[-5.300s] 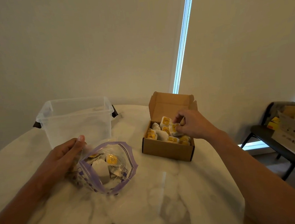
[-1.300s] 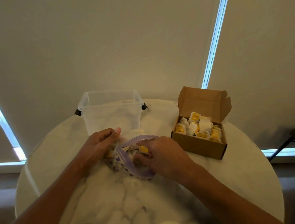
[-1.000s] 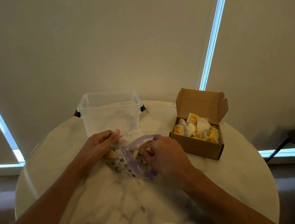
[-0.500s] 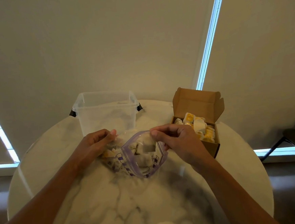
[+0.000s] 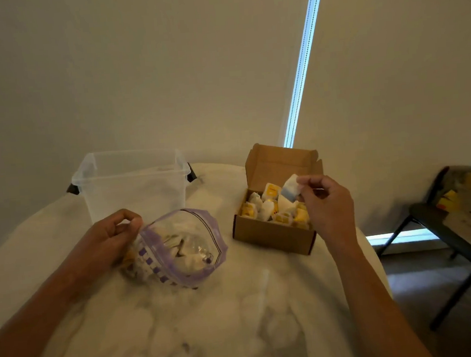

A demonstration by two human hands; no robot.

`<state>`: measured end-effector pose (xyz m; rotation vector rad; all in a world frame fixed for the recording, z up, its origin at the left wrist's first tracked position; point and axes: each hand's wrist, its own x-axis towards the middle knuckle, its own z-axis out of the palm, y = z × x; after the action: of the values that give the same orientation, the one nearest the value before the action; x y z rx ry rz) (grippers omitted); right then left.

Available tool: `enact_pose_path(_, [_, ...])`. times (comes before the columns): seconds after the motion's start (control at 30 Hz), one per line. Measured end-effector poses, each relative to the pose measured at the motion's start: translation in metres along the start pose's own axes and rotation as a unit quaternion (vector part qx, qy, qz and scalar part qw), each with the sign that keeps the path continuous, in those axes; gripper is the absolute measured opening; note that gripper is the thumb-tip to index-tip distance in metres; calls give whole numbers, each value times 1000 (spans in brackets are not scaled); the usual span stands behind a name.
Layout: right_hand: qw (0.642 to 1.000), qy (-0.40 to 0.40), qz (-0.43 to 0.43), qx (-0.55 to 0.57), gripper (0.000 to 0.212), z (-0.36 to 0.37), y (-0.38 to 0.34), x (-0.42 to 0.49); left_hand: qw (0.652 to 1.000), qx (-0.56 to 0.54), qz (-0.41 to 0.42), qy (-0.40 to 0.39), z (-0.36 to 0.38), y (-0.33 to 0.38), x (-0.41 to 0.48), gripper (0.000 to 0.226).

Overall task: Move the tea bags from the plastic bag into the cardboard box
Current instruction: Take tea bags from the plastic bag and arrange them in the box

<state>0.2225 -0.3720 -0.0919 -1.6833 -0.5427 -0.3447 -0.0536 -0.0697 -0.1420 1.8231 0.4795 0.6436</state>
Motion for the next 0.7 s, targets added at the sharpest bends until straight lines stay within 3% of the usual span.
enact_pose_path(0.13, [996,-20,-18,-84,25,-9,9,10,999,33,-9,16,-4,2,1,15])
enact_pose_path(0.37, [955,-112,-157,-224,11,-23,0,26,999,17,-28,32,0,11,-4,17])
enact_pose_path(0.53, [941,-197,-156,-225,10,-27,-13,38,999,12,-26,27,1,13,-6,15])
enact_pose_path(0.7, [884,-312,-170,-304,19,-15,-17,57,999,10,-26,22,1,12,-4,13])
